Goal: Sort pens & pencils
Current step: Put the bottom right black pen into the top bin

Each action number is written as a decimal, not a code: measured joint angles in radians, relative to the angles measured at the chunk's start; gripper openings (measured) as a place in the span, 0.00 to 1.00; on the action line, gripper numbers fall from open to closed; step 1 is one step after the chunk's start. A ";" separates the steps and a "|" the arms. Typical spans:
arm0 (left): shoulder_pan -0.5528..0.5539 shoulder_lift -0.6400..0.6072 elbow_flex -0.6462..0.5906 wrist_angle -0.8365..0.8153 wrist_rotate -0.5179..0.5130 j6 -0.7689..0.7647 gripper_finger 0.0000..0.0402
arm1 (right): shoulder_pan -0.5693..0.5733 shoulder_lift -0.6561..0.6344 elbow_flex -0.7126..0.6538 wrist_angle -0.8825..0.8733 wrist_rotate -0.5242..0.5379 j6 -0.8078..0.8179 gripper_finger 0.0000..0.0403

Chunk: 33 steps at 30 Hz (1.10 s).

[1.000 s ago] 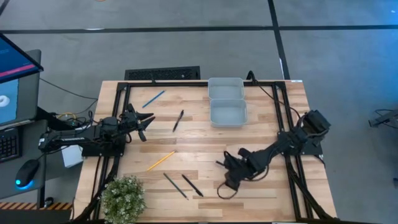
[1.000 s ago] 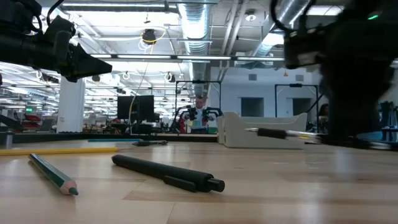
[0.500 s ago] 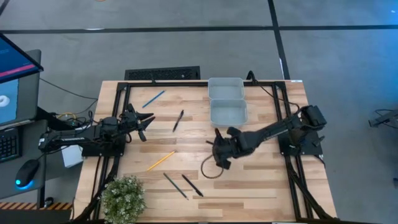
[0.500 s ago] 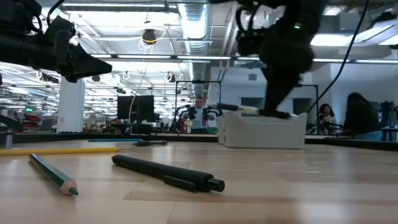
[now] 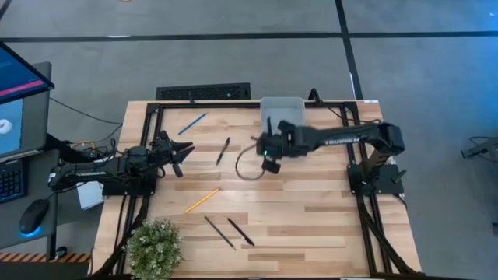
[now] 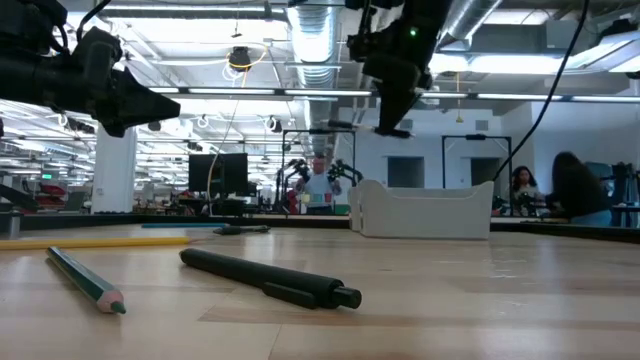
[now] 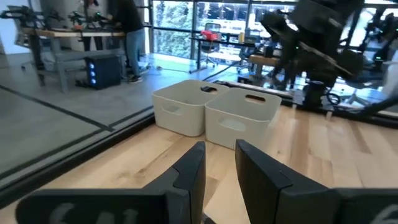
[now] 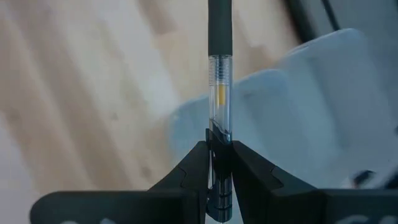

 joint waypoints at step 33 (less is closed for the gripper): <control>0.000 0.040 0.000 -0.005 0.036 -0.003 0.19 | -0.619 0.064 -0.008 0.081 -0.307 -0.574 0.20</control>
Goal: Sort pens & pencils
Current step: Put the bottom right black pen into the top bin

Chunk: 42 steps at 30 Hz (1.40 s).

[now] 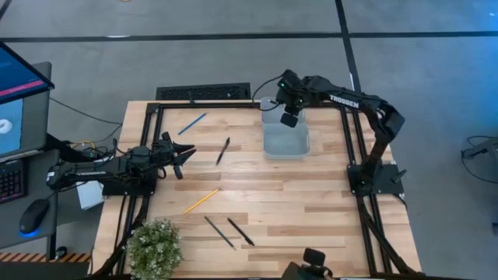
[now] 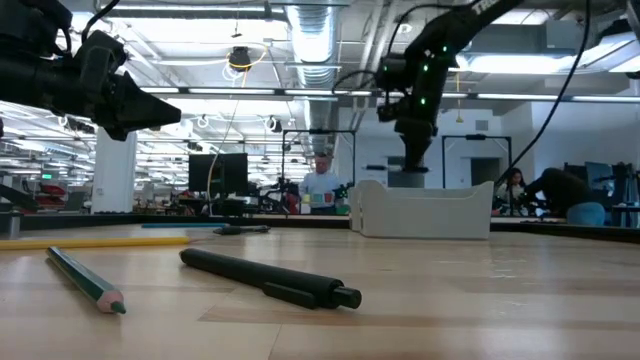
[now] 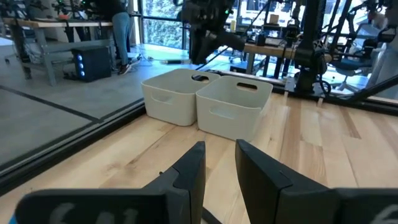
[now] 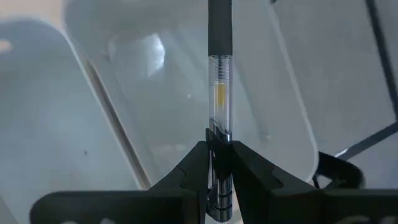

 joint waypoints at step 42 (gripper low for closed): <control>0.000 0.000 0.000 0.000 -0.008 0.019 0.19 | -0.061 0.178 0.001 0.065 -0.054 -0.034 0.32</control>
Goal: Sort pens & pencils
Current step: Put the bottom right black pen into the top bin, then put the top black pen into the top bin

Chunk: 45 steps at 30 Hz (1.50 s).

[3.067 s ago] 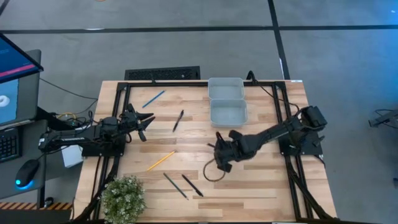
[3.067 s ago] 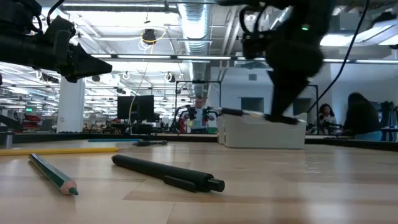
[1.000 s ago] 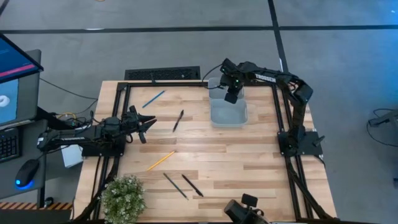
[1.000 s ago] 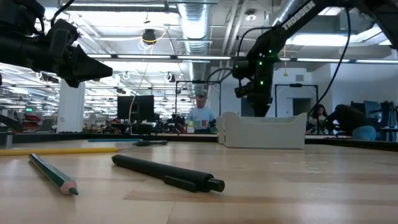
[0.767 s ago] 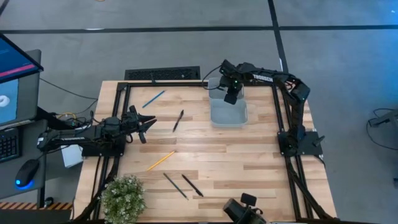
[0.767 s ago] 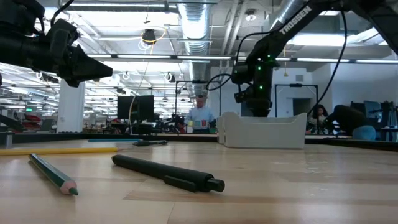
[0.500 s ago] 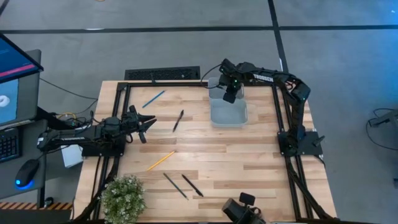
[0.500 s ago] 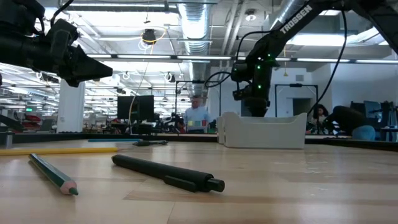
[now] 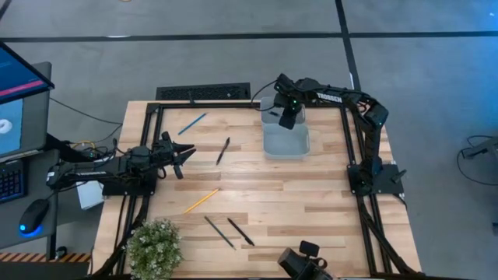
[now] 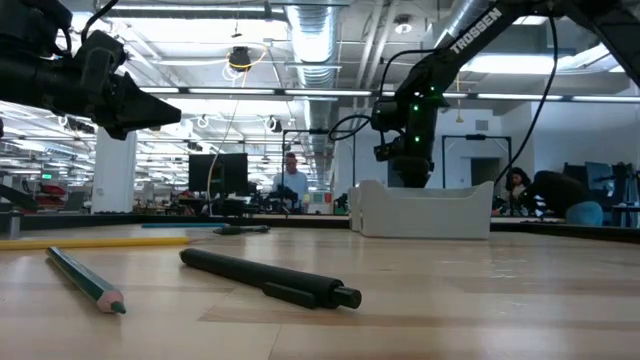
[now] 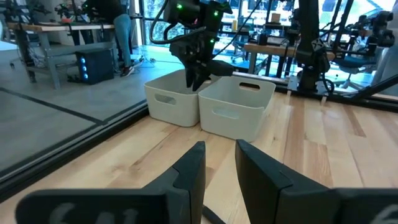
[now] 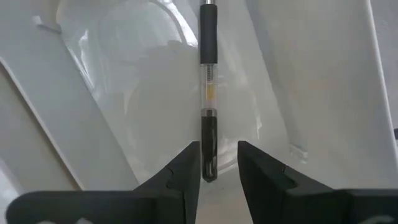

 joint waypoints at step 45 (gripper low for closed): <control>0.000 0.000 0.000 0.000 0.002 0.000 0.19 | 0.391 -0.002 0.632 -0.203 0.026 -0.106 0.47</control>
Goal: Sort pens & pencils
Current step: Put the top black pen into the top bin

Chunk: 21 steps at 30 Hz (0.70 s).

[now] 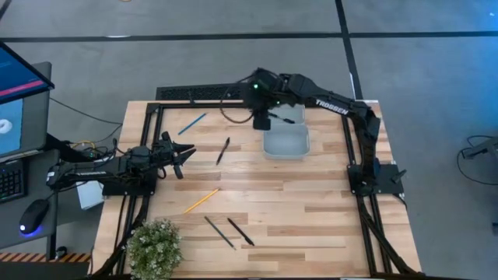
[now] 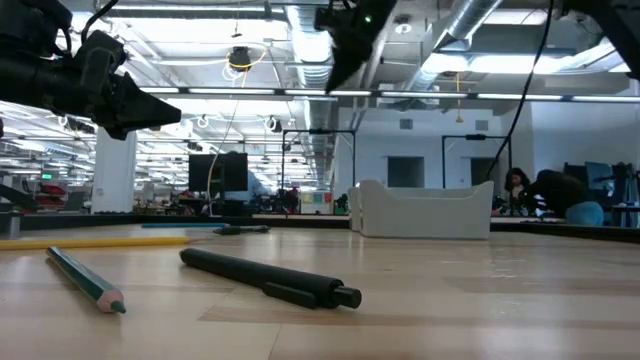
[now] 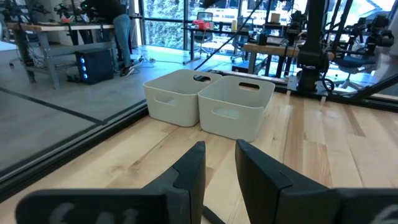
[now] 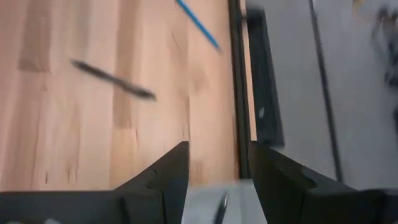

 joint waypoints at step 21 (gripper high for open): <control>0.000 0.000 0.000 0.000 0.004 0.039 0.19 | 0.078 0.016 0.002 0.188 -0.007 -0.061 0.47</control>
